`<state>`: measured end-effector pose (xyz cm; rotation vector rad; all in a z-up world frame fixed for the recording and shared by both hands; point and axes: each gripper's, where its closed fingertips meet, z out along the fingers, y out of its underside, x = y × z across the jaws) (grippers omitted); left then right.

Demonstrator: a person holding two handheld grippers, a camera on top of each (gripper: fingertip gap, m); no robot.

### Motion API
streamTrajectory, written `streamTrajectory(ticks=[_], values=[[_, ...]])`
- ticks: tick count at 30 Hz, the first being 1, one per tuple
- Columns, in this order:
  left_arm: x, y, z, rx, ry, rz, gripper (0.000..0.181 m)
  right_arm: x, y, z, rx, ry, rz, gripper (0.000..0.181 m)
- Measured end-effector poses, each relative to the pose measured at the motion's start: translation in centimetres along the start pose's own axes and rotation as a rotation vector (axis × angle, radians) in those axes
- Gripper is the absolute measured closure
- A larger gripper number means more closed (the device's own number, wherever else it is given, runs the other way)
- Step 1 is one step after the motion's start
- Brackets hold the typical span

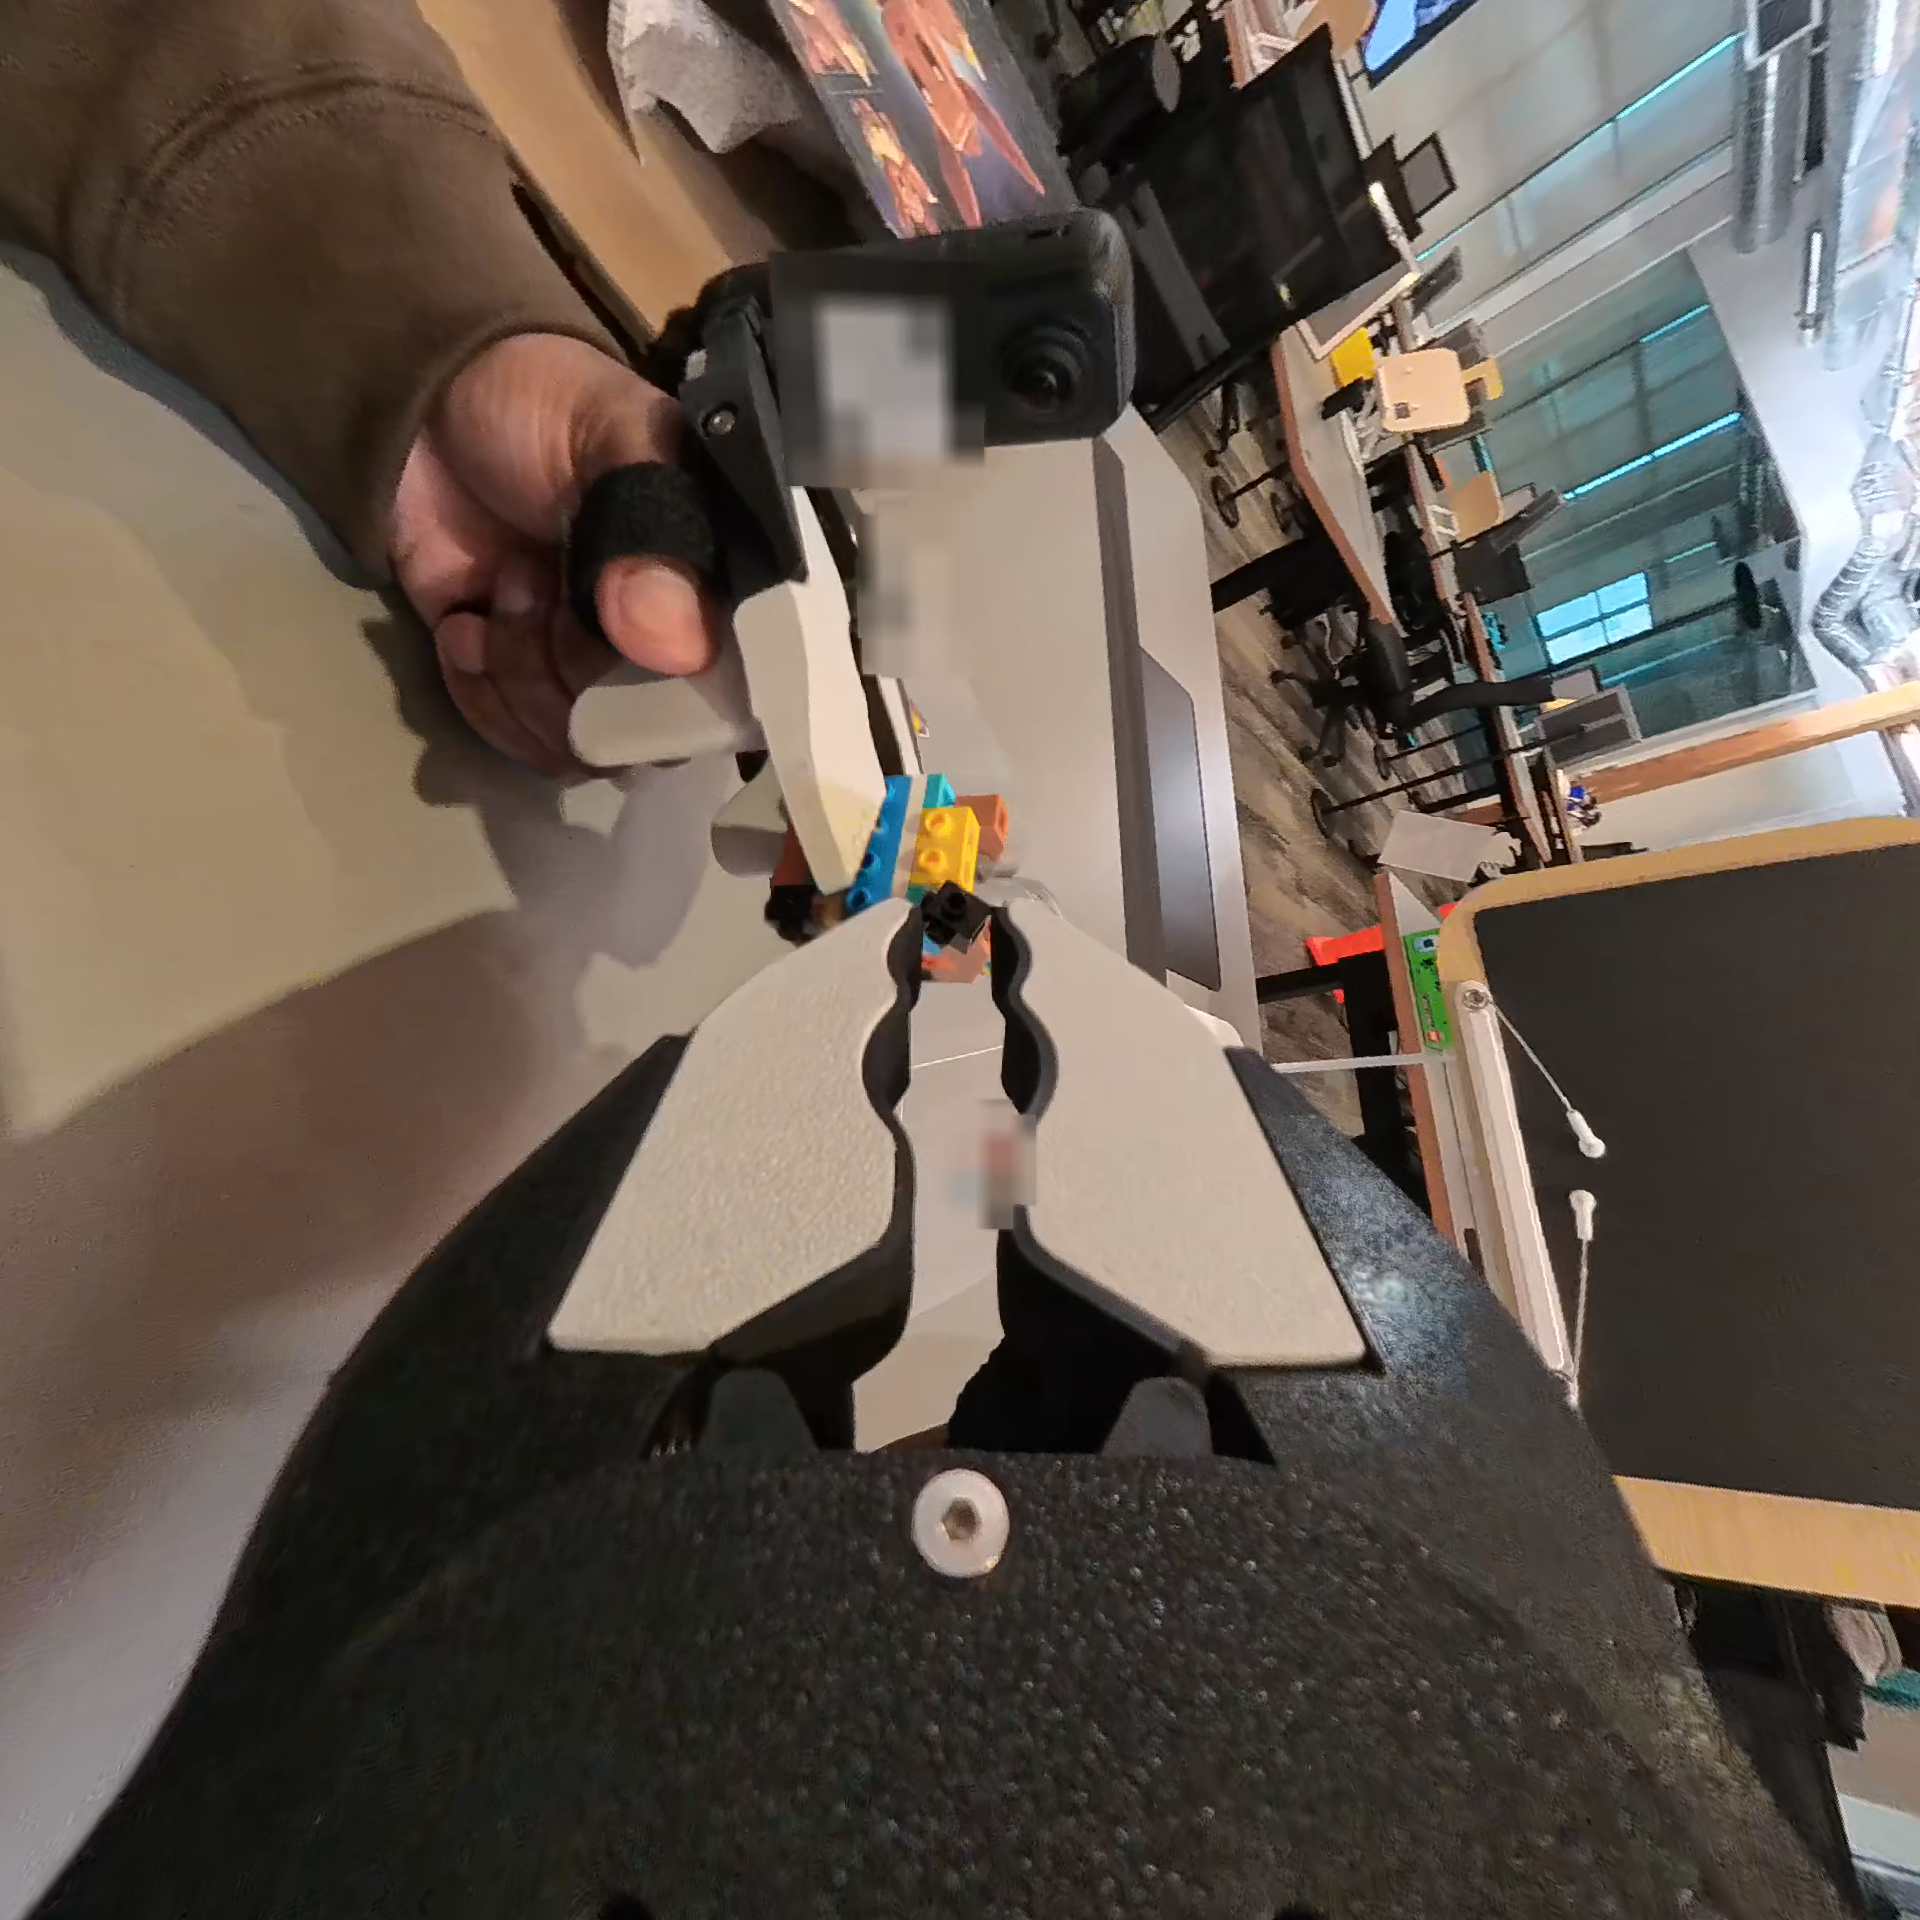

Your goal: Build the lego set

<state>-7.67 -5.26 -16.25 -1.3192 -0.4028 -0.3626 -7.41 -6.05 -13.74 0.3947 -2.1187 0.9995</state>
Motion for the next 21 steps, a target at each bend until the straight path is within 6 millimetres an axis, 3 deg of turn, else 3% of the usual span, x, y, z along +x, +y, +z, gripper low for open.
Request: streamTrajectory(ticks=[21], values=[[0.59,0.41,0.25,-0.025,0.070,-0.126,0.142,-0.73,0.49,-0.12,-0.092,-0.177,-0.178,0.163]])
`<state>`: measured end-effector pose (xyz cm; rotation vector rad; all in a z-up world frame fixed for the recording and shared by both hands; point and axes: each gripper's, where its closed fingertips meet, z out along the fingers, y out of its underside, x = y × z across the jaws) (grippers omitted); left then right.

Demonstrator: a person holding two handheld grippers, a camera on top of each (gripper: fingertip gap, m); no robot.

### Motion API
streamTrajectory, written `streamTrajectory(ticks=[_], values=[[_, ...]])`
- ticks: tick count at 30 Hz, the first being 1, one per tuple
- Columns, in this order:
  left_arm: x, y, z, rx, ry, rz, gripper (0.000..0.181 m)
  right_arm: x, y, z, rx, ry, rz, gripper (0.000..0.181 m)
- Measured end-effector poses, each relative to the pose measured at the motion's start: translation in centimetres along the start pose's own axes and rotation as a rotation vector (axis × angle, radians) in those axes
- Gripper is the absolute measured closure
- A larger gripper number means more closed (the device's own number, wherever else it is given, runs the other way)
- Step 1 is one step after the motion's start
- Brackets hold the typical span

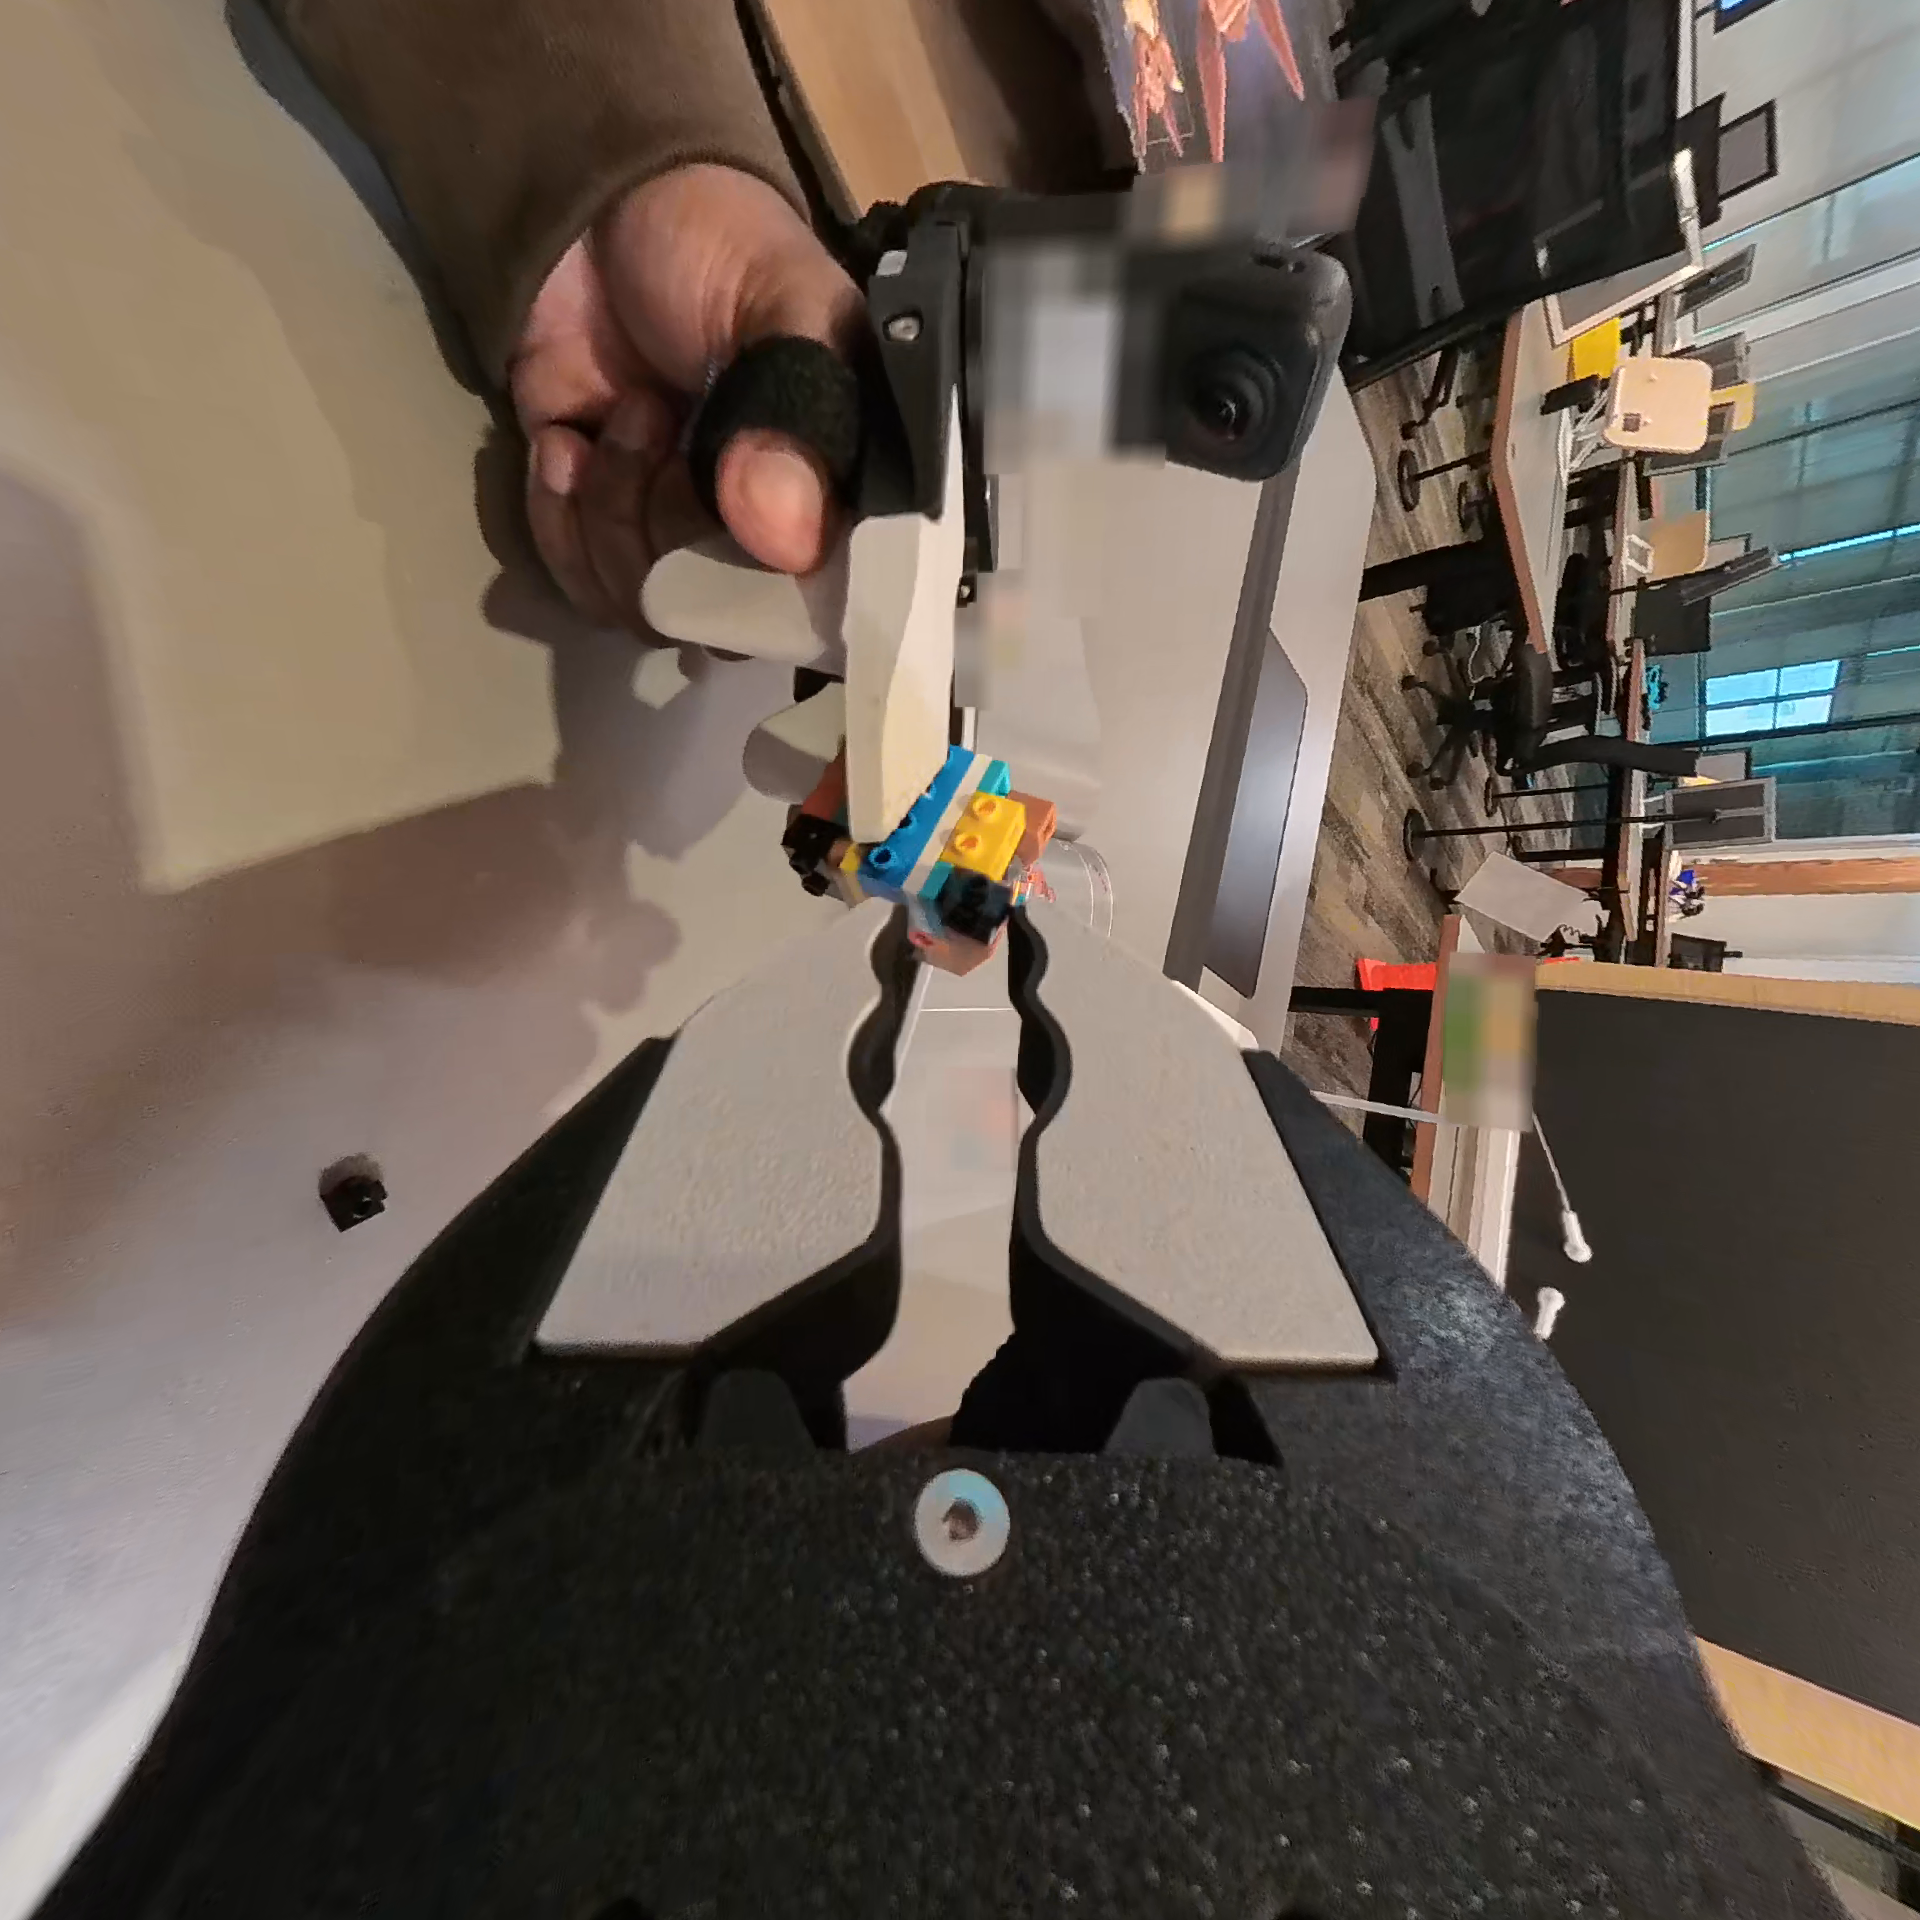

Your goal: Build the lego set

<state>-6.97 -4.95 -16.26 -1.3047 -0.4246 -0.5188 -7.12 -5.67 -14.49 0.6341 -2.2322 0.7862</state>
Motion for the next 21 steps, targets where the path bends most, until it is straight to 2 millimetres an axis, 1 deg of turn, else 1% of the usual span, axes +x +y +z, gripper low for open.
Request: streamTrajectory(ticks=[6,13,17,21], values=[[0.1,-0.2,-0.1,0.022,0.014,-0.030,0.142,-0.1,0.0,0.2,0.011,0.008,0.010,0.158],[0.3,-0.7,-0.2,0.060,0.058,-0.095,0.142,0.5,-0.1,0.3,0.057,0.081,0.023,0.158],[0.6,-0.8,-0.2,0.084,0.100,-0.154,0.142,0.7,-0.1,0.5,0.067,0.120,0.006,0.158],[0.6,-1.0,-0.3,0.098,0.104,-0.171,0.142,0.9,-0.1,0.6,0.064,0.144,-0.013,0.158]])
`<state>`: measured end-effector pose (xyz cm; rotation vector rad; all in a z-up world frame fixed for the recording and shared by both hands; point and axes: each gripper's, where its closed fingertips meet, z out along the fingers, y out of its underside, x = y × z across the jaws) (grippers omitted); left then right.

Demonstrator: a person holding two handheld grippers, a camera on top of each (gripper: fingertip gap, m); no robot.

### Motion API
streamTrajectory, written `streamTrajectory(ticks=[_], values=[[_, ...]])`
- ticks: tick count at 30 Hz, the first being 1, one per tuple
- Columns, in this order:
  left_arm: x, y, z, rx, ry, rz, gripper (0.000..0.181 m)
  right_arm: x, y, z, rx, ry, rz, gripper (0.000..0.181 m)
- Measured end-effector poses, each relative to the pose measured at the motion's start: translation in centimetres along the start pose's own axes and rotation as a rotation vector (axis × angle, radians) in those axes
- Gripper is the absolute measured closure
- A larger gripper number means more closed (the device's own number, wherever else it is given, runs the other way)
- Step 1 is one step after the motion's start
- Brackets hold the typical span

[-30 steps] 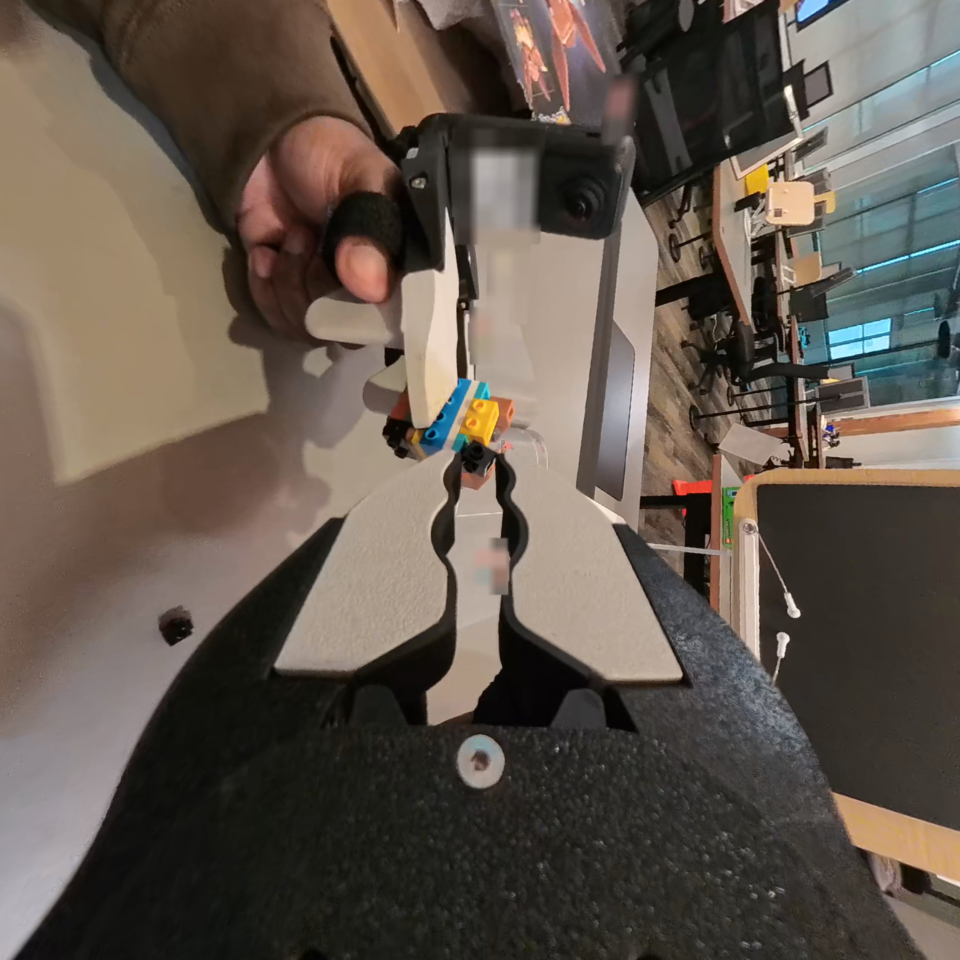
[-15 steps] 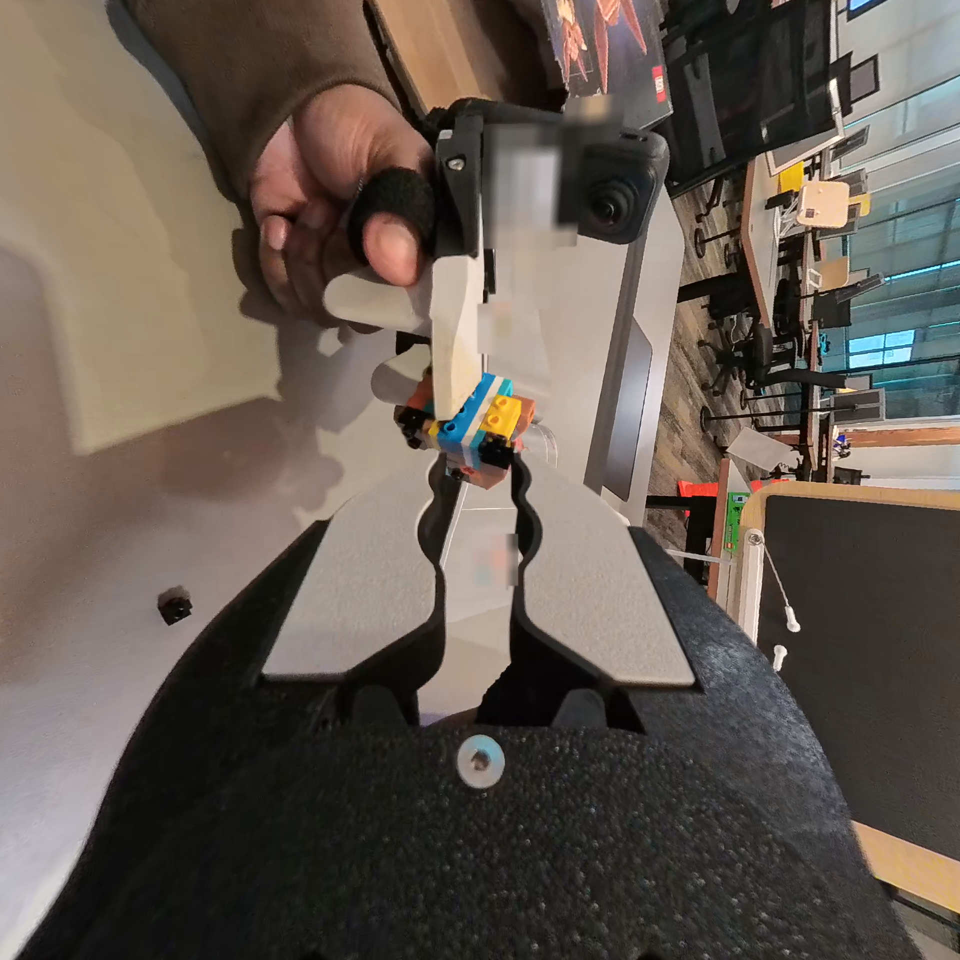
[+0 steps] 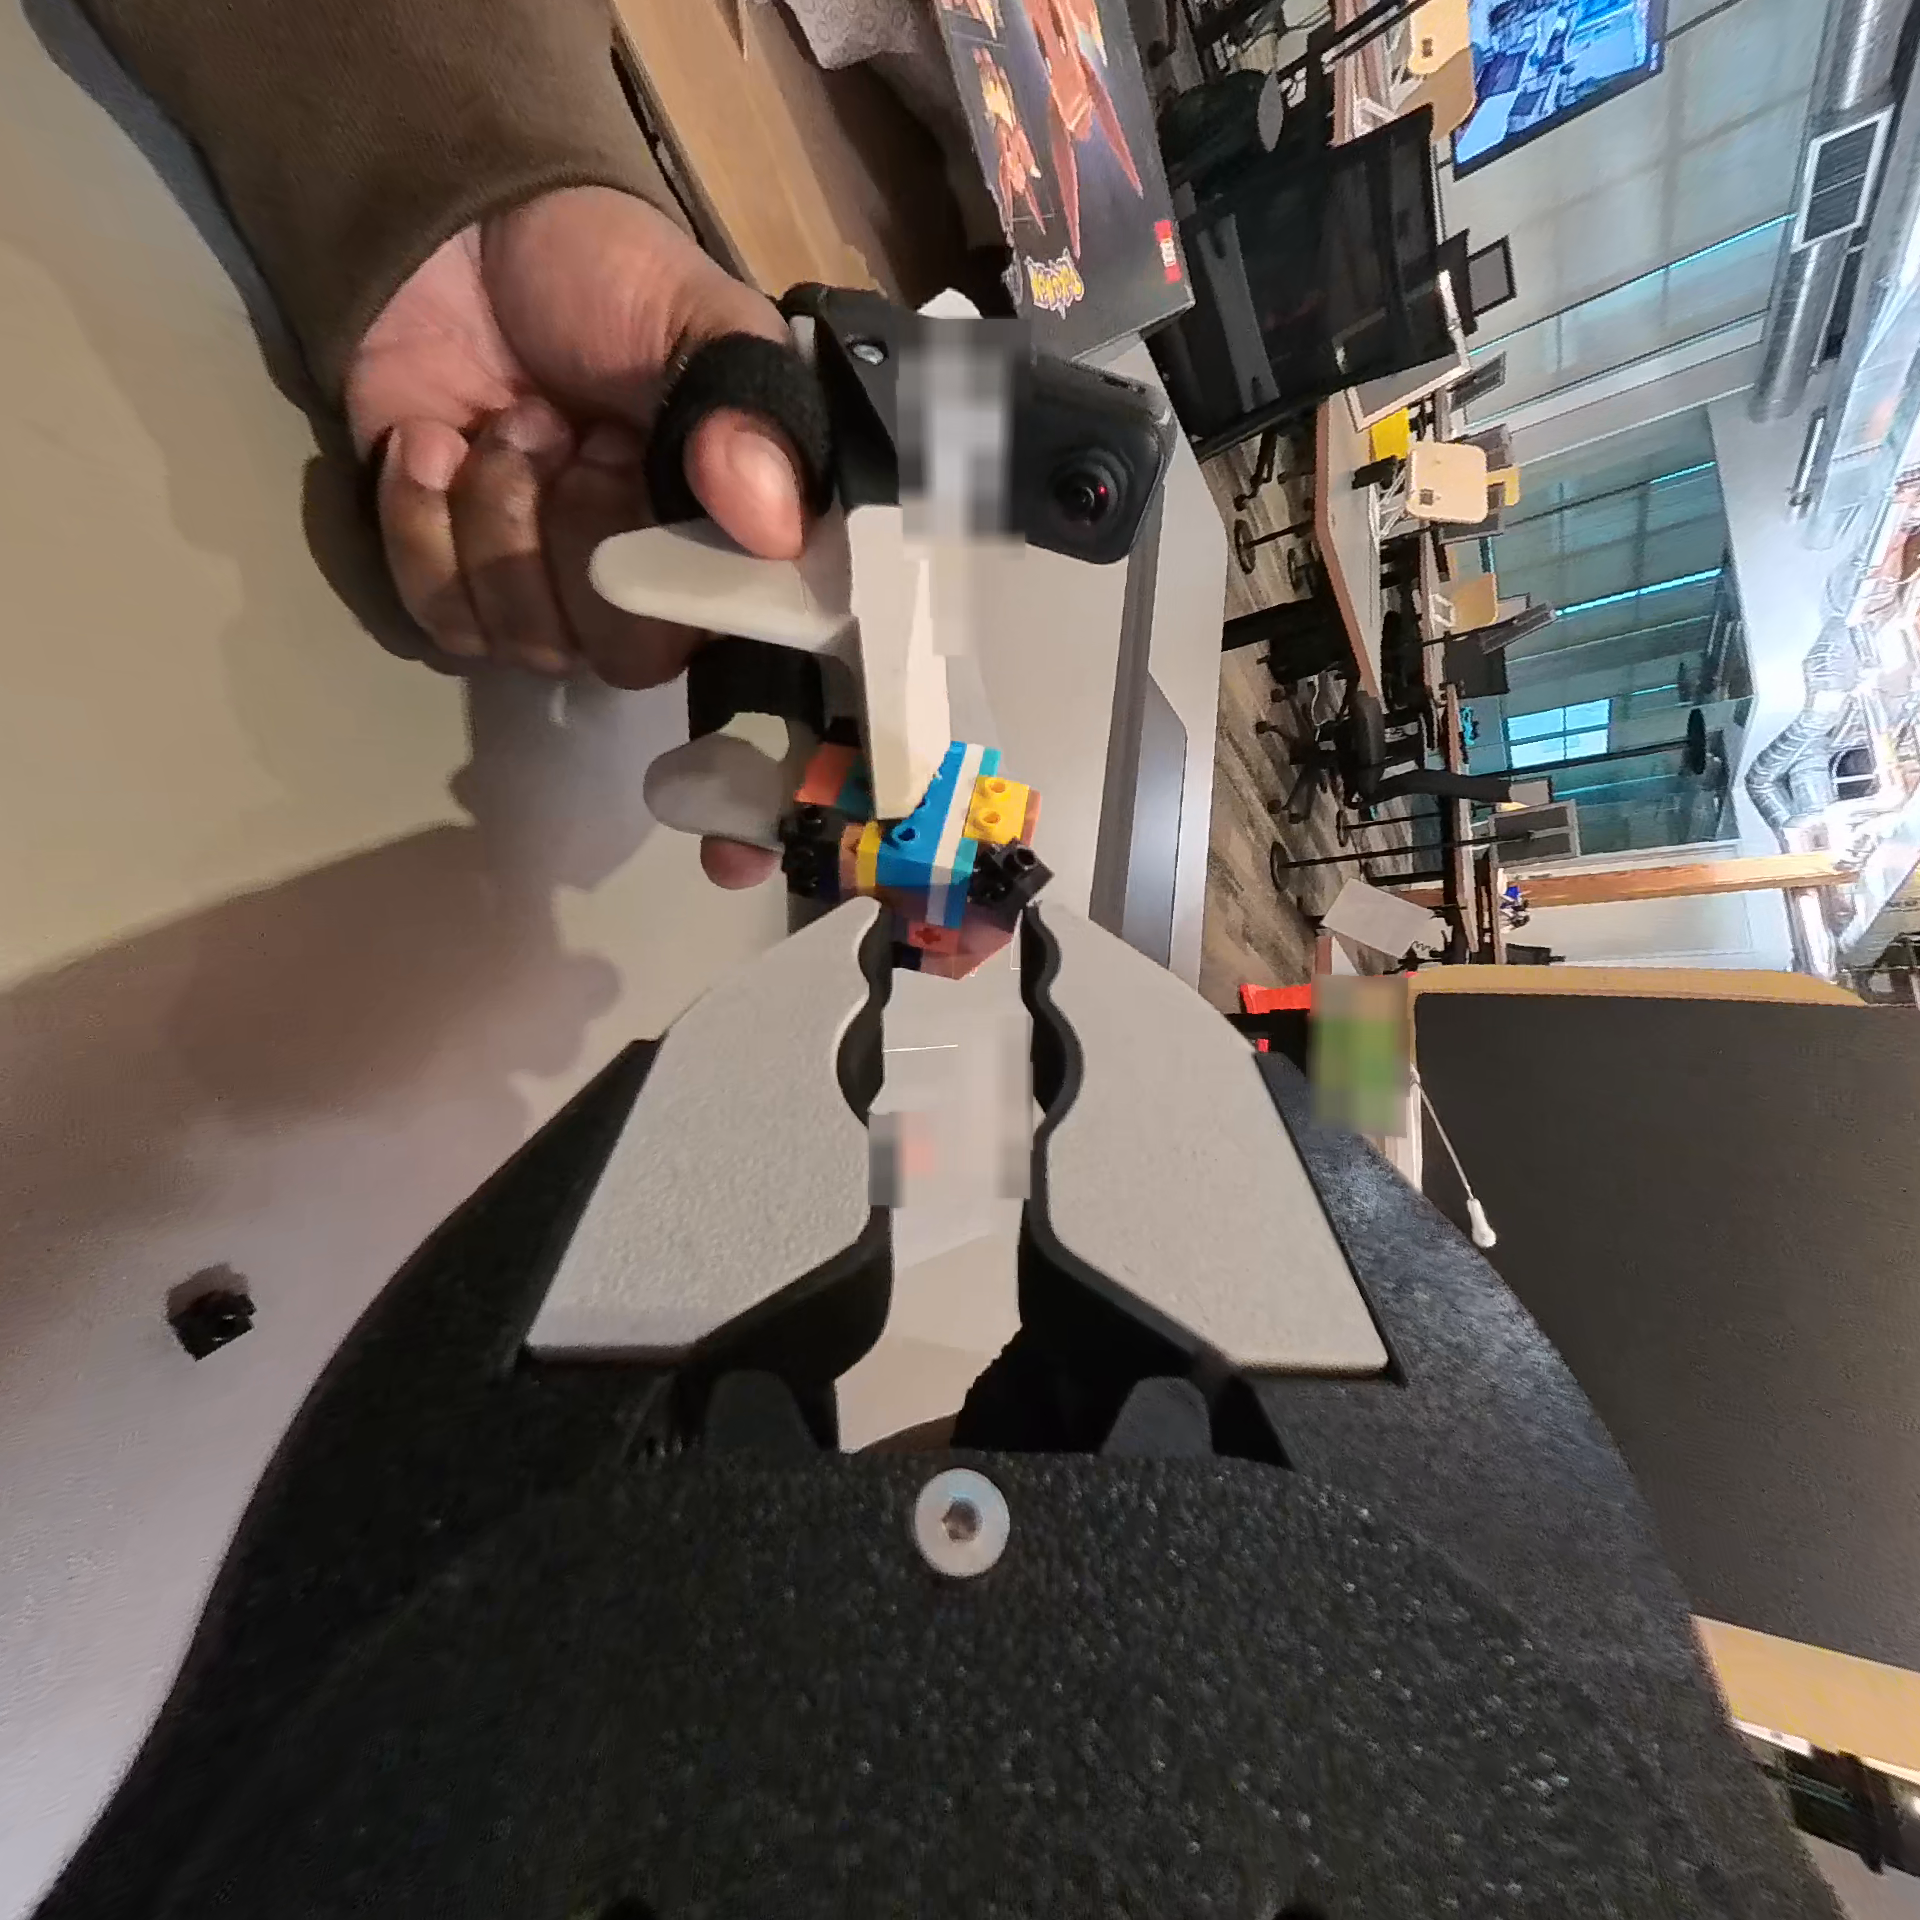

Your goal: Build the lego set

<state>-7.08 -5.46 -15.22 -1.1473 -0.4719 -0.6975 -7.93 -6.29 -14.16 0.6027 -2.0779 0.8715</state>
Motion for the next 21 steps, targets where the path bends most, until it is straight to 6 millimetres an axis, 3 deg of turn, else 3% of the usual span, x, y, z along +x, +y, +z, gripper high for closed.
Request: streamTrajectory(ticks=[12,21], values=[[-0.2,-0.1,0.0,0.011,-0.008,-0.033,0.142,0.3,0.5,0.1,-0.028,0.014,-0.032,0.158],[-0.3,-0.3,-0.1,0.022,-0.015,-0.020,0.142,0.3,-1.2,-0.5,0.140,0.079,0.079,0.127]])
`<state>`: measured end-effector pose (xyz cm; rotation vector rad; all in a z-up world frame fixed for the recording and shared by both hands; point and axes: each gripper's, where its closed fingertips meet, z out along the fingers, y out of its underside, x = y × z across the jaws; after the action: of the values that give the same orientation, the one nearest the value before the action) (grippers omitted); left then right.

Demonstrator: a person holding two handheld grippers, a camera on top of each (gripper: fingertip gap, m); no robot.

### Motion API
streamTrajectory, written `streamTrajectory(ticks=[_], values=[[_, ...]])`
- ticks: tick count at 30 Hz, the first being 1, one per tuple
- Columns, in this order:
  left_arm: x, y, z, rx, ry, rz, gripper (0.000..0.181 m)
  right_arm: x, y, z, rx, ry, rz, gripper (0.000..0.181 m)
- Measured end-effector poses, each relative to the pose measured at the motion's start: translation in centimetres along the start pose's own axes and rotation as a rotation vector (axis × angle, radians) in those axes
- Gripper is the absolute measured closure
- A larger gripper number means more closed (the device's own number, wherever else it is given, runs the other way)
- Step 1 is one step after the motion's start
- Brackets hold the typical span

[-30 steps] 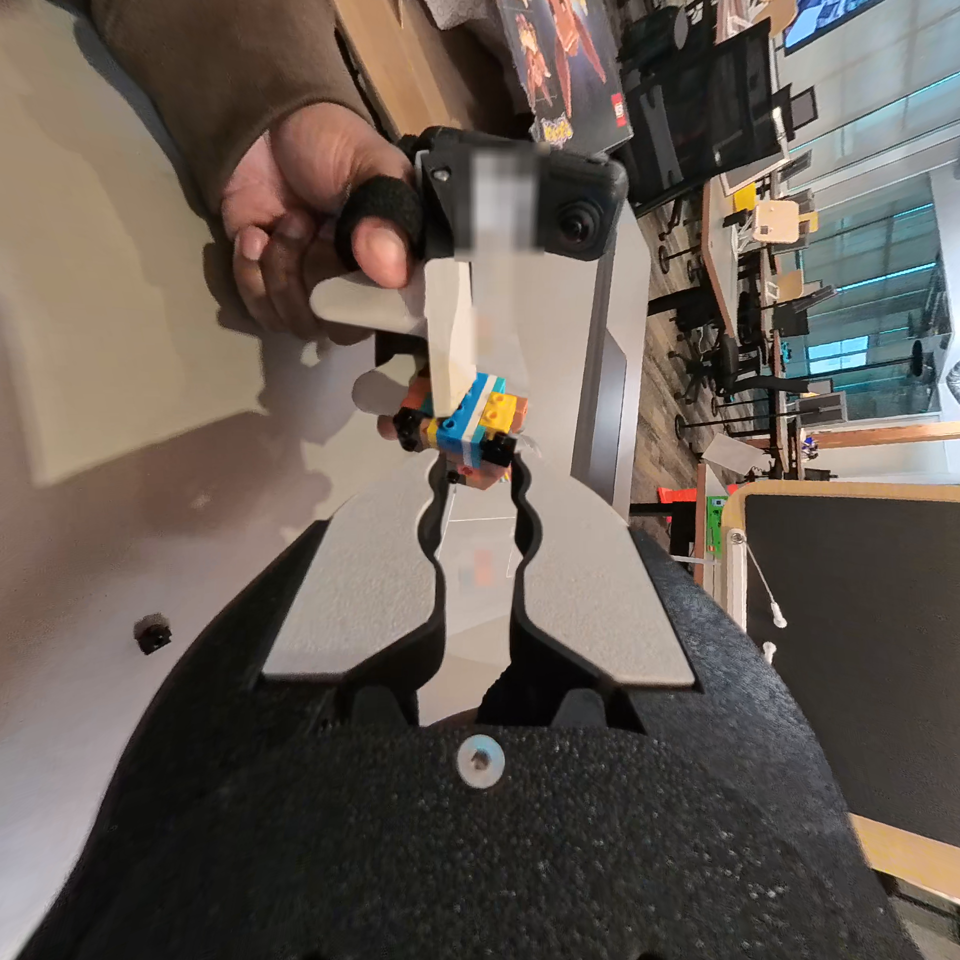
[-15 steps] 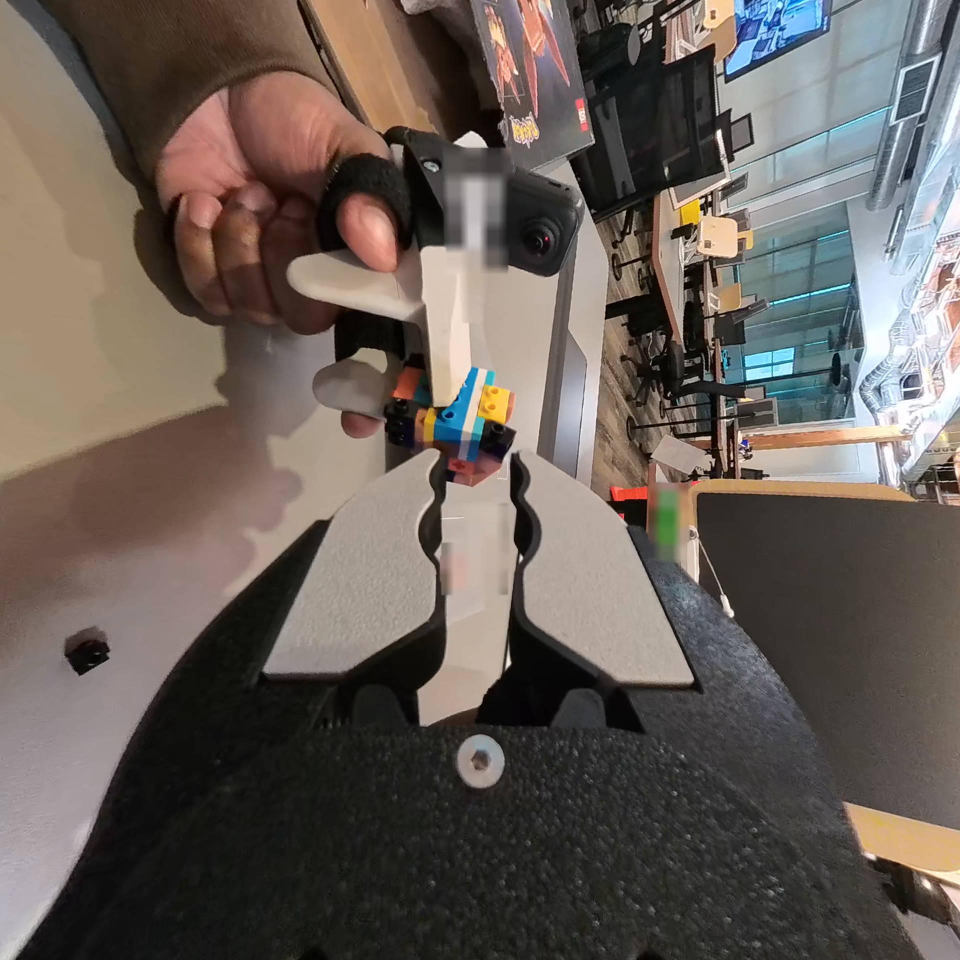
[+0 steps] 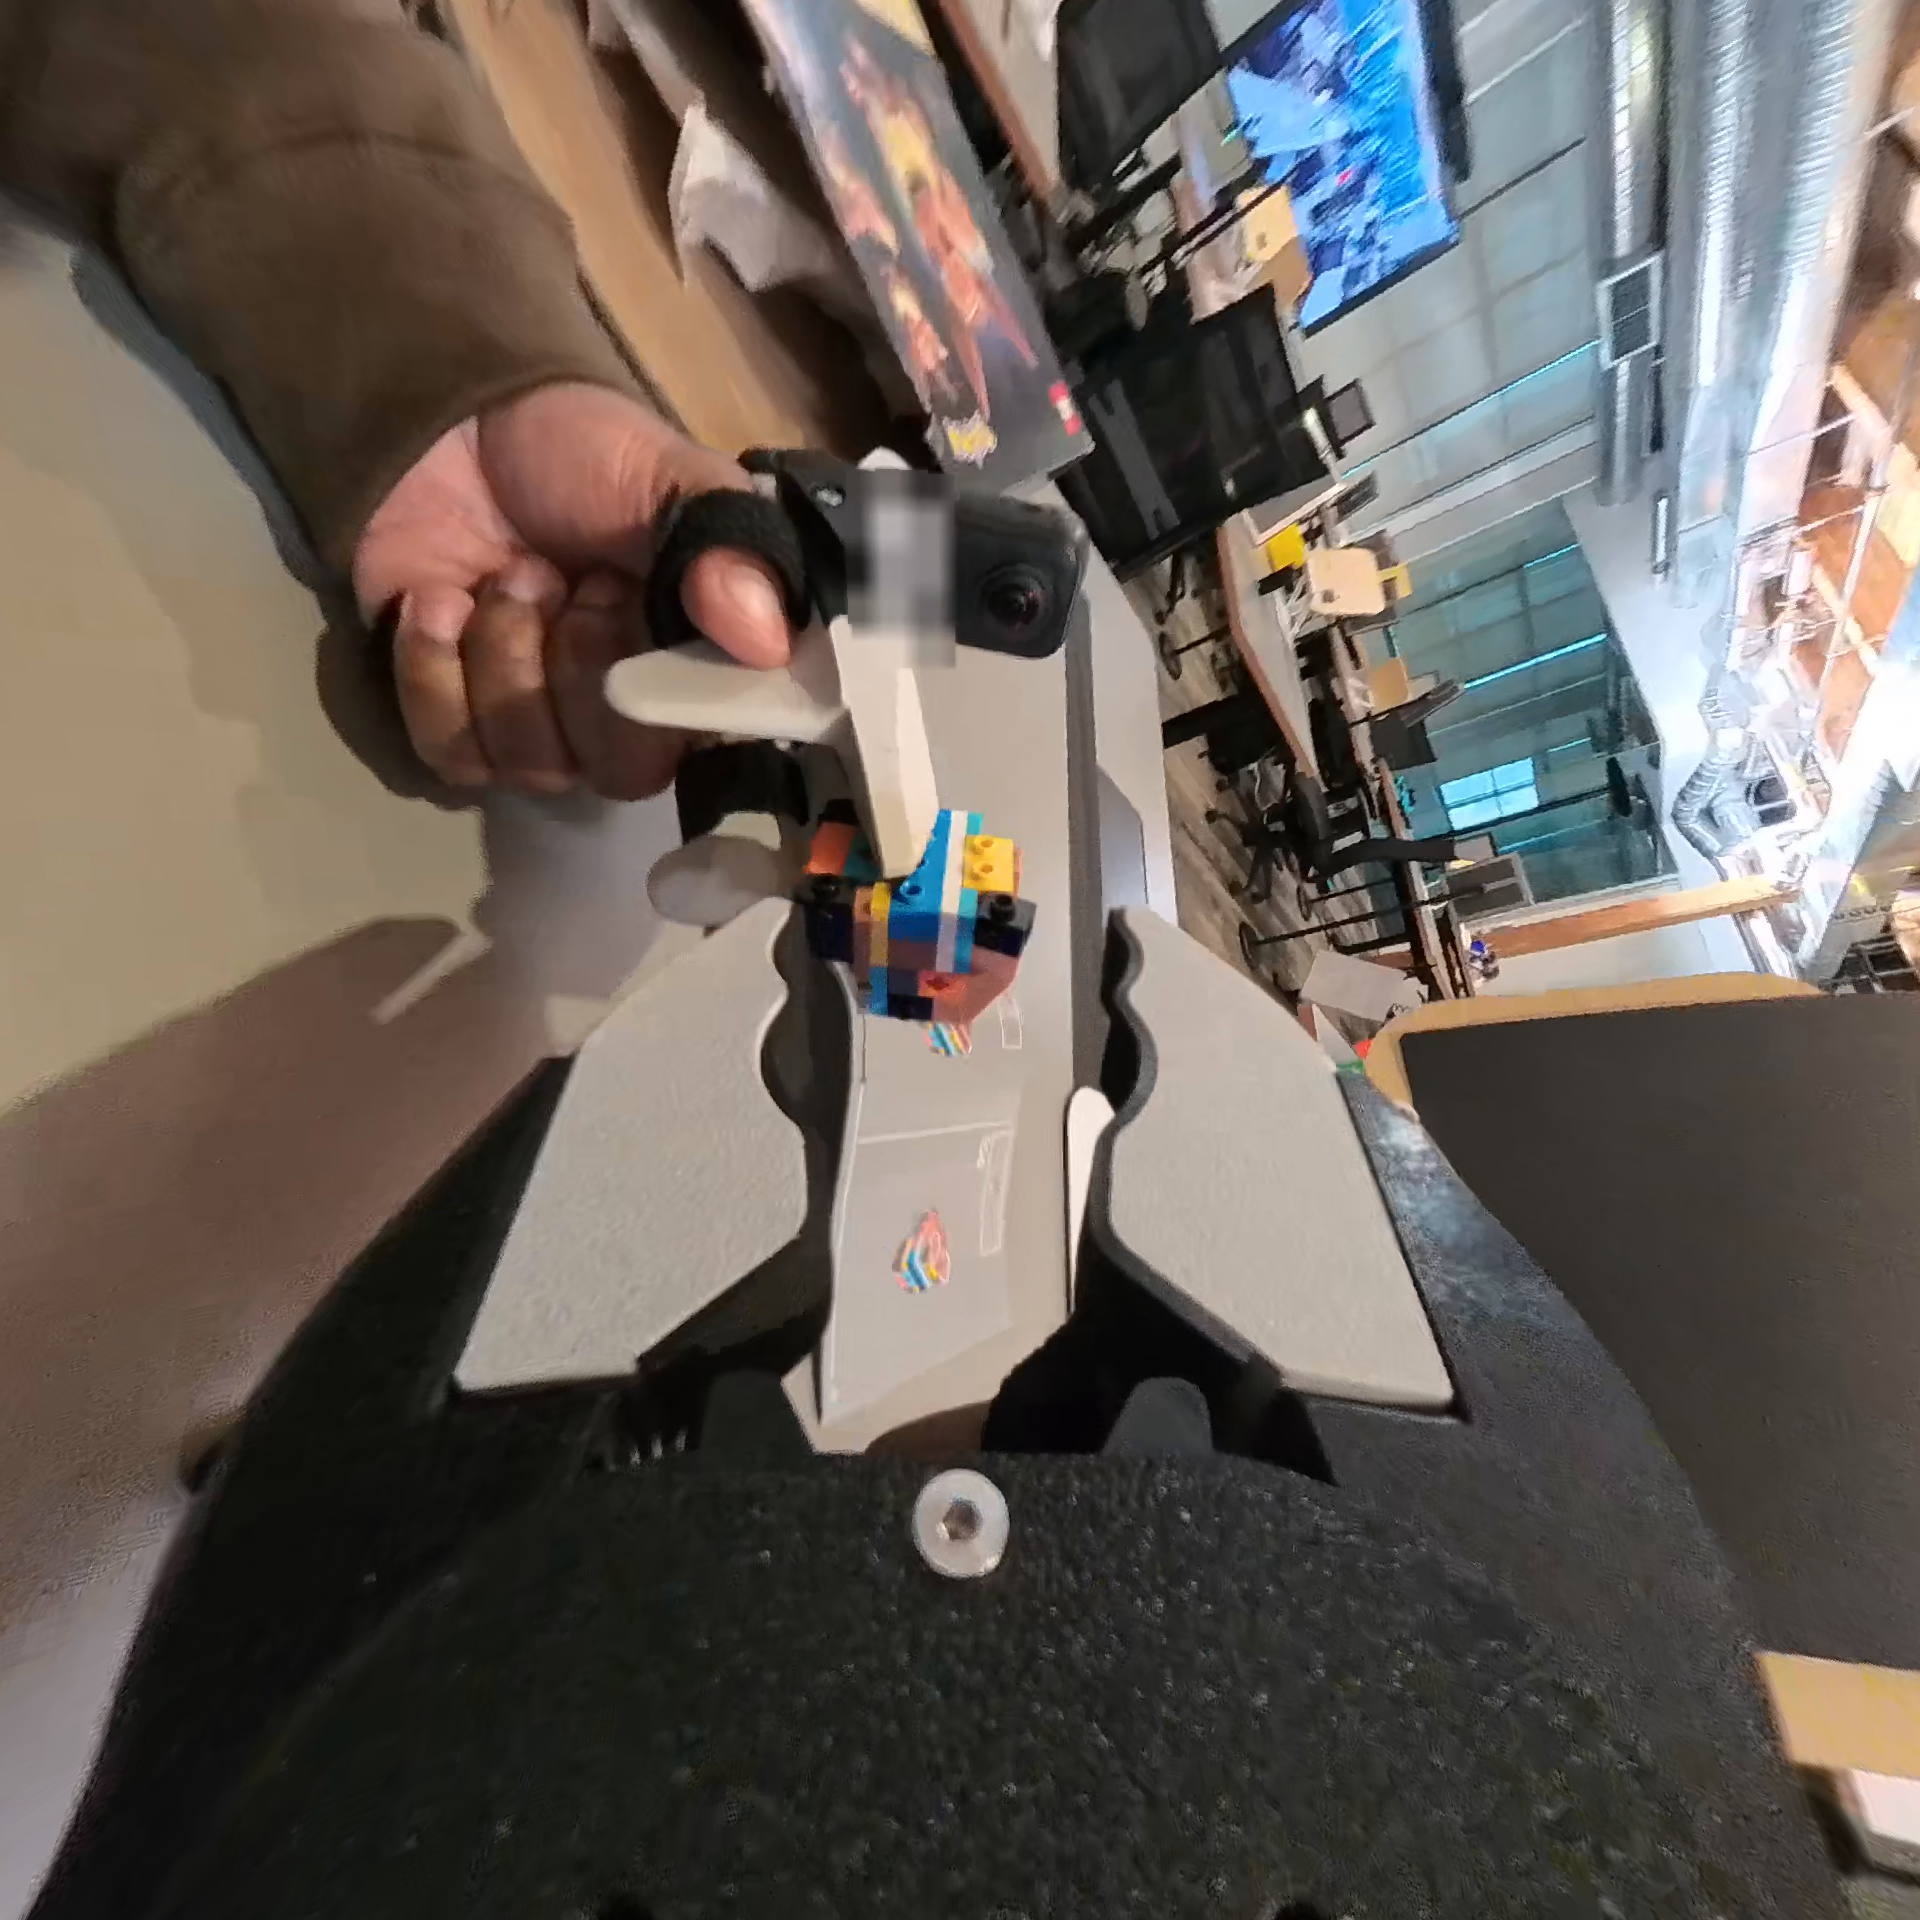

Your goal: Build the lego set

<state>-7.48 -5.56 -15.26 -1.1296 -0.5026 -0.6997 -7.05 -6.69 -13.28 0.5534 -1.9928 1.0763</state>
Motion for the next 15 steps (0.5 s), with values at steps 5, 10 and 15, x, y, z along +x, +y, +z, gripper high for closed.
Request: streamTrajectory(ticks=[5,10,15], values=[[0.0,0.1,0.1,-0.008,0.001,0.005,0.142,-0.6,0.2,0.3,0.015,0.055,-0.003,0.118],[0.0,0.1,0.1,-0.009,0.001,0.003,0.142,-0.9,0.1,0.7,0.021,0.079,-0.039,0.117],[0.0,0.3,0.1,-0.019,-0.001,0.005,0.142,-1.3,0.6,1.2,-0.001,0.083,-0.077,0.125]])
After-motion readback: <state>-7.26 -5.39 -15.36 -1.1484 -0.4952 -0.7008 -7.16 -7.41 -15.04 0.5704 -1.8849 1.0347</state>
